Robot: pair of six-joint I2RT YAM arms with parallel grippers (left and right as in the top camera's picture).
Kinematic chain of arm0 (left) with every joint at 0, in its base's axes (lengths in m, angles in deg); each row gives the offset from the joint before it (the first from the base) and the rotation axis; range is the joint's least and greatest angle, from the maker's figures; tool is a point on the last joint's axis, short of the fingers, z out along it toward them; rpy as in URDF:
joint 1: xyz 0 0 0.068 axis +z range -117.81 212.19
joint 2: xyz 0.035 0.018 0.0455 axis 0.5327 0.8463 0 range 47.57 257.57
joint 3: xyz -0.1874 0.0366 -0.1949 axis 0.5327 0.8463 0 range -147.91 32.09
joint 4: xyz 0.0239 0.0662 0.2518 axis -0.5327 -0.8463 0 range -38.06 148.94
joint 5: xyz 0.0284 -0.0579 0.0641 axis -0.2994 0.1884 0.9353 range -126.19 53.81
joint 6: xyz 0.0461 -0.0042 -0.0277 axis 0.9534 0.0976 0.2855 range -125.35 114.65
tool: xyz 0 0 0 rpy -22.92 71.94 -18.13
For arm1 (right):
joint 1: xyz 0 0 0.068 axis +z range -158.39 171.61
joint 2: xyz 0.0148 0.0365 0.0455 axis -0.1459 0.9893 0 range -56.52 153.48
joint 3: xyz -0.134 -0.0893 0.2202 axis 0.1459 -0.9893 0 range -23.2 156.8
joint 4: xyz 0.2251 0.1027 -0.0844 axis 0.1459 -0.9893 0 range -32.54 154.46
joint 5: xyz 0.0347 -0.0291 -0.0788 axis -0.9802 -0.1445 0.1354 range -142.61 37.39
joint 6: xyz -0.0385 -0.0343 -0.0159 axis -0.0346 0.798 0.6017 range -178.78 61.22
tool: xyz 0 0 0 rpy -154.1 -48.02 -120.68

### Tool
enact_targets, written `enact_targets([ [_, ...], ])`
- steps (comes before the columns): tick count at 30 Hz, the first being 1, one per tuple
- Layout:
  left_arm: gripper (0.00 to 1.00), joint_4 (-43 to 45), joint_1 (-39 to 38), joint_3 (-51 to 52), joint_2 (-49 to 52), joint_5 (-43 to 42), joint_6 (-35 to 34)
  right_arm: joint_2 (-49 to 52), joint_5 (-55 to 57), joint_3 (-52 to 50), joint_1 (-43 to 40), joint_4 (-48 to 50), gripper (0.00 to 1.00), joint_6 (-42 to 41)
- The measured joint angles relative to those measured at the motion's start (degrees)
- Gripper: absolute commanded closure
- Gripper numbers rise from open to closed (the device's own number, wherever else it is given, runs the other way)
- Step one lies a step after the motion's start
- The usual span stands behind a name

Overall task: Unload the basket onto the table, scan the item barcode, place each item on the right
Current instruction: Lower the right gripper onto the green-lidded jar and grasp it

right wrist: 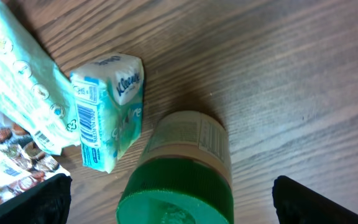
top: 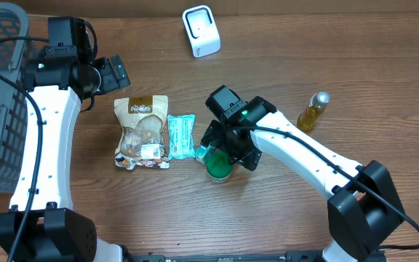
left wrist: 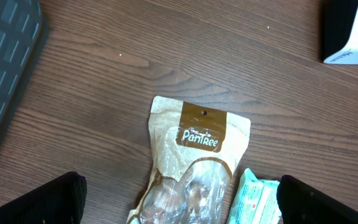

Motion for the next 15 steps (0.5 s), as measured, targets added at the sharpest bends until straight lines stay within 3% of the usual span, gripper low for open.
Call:
enact_targets([
  [11, 0.0, -0.02, -0.02, 0.0, 0.0, 0.0, 0.0, 0.0, -0.22, -0.55, 3.93, 1.14, 0.0, -17.84],
  [15, 0.0, 0.0, 0.0, 0.0, 0.0, 0.0, 0.0, 0.0, 0.42, -2.08, 5.33, 3.65, 0.1, -21.11],
])
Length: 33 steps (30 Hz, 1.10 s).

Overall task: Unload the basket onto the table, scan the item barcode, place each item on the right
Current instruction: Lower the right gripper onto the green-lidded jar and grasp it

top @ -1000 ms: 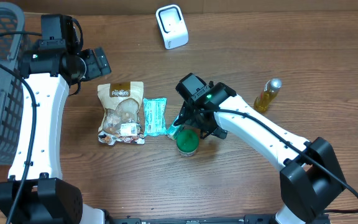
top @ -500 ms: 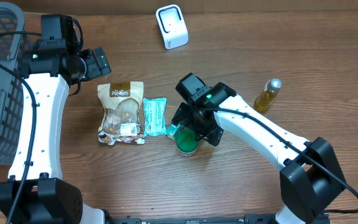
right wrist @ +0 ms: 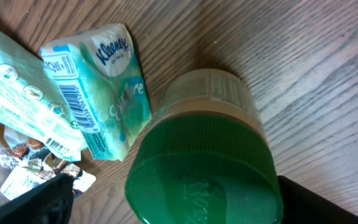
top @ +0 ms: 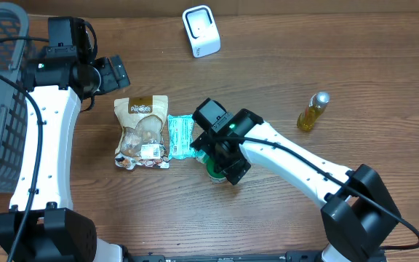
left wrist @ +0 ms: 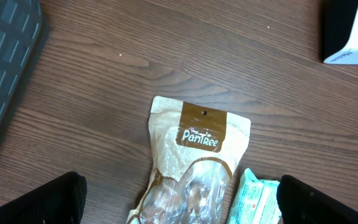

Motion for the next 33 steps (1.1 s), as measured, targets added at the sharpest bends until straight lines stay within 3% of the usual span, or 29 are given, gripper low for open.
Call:
enact_targets([
  [23, 0.0, 0.0, 0.0, 0.0, 0.0, 0.0, 0.0, 0.0, 1.84, -2.19, -0.02, -1.51, 0.23, -1.29],
  [28, 0.0, 0.0, 0.0, 0.0, 0.0, 0.0, 0.0, 0.0, 1.99, -2.19, -0.02, -2.54, 0.33, -1.27],
  [32, 0.01, 0.0, 0.0, 0.0, 0.0, 0.0, 0.0, 0.0, 2.16, -2.19, -0.02, -2.1, 0.33, -1.27],
  [33, 0.01, 0.0, 0.0, 0.0, 0.0, 0.0, 0.0, 0.0, 2.36, -2.19, -0.02, -2.12, 0.38, -1.27],
])
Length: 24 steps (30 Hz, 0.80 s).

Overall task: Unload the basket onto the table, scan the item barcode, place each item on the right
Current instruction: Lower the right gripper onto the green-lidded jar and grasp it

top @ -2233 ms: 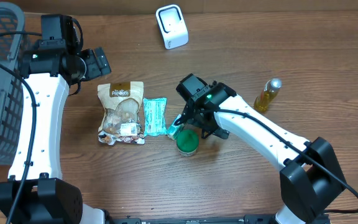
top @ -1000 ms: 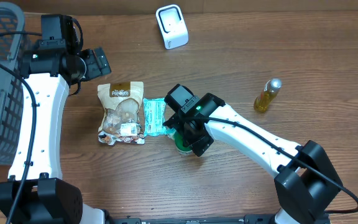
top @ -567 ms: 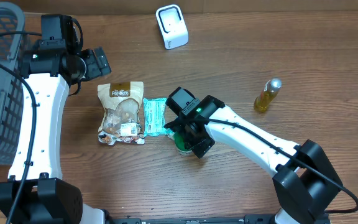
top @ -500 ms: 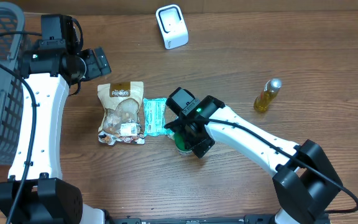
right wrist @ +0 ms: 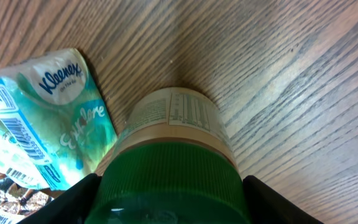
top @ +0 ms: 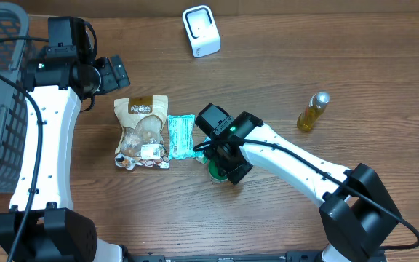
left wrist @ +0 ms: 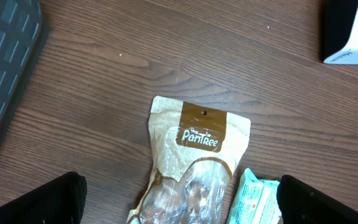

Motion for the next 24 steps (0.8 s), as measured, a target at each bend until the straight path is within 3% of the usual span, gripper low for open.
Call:
enact_targets([
  [2, 0.0, 0.0, 0.0, 0.0, 0.0, 0.0, 0.0, 0.0, 1.11, 0.0, 0.0, -0.33, 0.44, 0.61],
  [7, 0.0, 0.0, 0.0, 0.0, 0.0, 0.0, 0.0, -0.13, 3.96, 0.0, 0.11, -0.61, 0.39, 8.85],
  [15, 0.0, 0.0, 0.0, 0.0, 0.0, 0.0, 0.0, -0.15, 11.96, 0.0, -0.72, -0.72, 0.46, 39.17],
  [19, 0.0, 0.0, 0.0, 0.0, 0.0, 0.0, 0.0, -0.15, 16.68, 0.0, -1.01, -0.48, 0.46, 49.81],
  [22, 0.01, -0.02, 0.0, 0.0, 0.0, 0.0, 0.0, -0.15, 19.71, 0.0, -1.01, -0.57, 0.37, 56.15],
  [24, 0.01, 0.0, 0.0, 0.0, 0.0, 0.0, 0.0, -0.15, 21.16, -0.09, -1.03, -0.57, 0.12, 59.47],
])
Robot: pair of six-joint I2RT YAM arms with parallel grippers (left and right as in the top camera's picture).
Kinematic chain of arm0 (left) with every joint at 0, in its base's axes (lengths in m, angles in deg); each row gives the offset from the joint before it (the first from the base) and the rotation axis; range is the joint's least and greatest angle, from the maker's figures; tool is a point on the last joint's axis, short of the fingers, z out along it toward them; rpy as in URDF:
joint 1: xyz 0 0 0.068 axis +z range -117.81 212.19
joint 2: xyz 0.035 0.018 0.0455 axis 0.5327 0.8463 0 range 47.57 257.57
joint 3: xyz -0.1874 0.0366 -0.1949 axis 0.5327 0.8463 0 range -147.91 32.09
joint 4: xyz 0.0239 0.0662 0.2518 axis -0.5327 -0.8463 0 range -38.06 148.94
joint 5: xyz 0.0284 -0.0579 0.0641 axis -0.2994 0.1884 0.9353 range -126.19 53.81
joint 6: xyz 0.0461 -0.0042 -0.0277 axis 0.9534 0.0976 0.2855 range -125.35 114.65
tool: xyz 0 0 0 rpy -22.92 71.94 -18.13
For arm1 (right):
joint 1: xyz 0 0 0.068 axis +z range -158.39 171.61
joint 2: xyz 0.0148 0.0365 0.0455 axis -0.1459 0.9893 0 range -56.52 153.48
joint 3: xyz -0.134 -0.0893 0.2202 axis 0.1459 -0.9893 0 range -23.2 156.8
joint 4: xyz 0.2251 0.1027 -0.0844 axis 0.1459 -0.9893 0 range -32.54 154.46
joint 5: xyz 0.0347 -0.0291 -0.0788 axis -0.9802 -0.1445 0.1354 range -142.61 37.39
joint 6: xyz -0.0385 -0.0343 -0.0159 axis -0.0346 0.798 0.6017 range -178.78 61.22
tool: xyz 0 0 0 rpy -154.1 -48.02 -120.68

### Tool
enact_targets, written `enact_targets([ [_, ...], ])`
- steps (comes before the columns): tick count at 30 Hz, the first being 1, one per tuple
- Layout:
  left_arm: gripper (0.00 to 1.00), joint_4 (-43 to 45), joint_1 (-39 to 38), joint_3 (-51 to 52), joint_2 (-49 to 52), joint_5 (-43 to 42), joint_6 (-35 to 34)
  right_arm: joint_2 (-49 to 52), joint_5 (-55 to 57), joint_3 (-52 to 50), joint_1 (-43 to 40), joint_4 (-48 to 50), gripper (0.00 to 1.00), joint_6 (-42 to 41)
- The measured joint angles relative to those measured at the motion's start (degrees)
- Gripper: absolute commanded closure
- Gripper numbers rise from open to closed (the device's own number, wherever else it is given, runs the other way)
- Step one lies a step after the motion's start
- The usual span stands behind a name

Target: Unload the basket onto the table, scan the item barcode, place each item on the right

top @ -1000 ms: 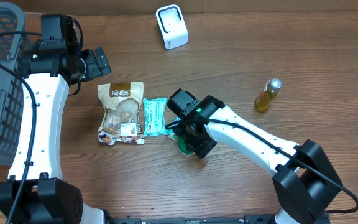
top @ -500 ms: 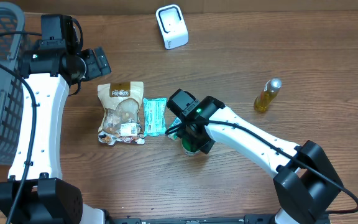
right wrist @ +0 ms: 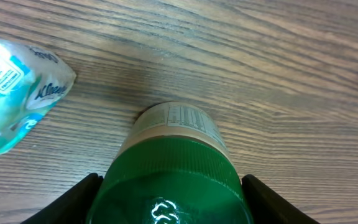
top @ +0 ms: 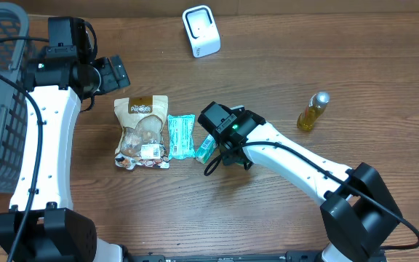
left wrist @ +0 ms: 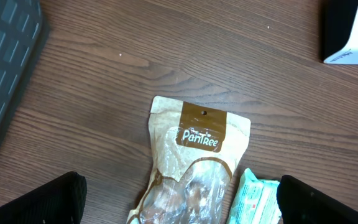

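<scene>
My right gripper (right wrist: 173, 200) is shut on a jar with a green lid (right wrist: 171, 163) and a pale label, one finger (right wrist: 79, 200) on each side of the lid. In the overhead view the right gripper (top: 228, 151) covers the jar at the table's middle. The white scanner (top: 201, 30) stands at the far edge and its corner (left wrist: 352, 32) shows in the left wrist view. My left gripper (top: 112, 73) hangs open above the top of the Pantree snack pouch (left wrist: 194, 163), holding nothing.
A teal wipes pack (top: 181, 136) lies beside the pouch (top: 142, 132), and a small Kleenex pack (top: 205, 149) lies just left of the right gripper. A yellow oil bottle (top: 313, 110) stands at the right. A grey basket fills the left edge.
My right gripper, still shut on the jar, has turned and shifted a little toward the far side. The Kleenex pack now sits farther from the jar. The left arm is unchanged.
My right gripper first hung open above the jar and the Kleenex pack. It then stood lower with the green lid between its fingers. Then it was shut on the lid. Now it holds the jar, turned and shifted away from the Kleenex pack. The left arm stayed still throughout.
</scene>
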Motion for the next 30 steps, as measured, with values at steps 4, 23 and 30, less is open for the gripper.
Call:
enact_targets([
  [4, 0.01, 0.0, 0.0, 0.0, 0.0, 0.0, 0.0, 0.0, 0.81, -0.02, -0.11, 0.02, 0.0, 1.57],
  [23, 0.0, 0.0, 0.0, 0.0, 0.0, 0.0, 0.0, 0.0, -11.87, -0.02, -11.23, 0.59, 0.0, -11.5],
  [30, 0.0, 0.0, 0.0, 0.0, 0.0, 0.0, 0.0, 0.0, -12.74, -0.02, -11.19, 1.14, 0.0, -11.56],
])
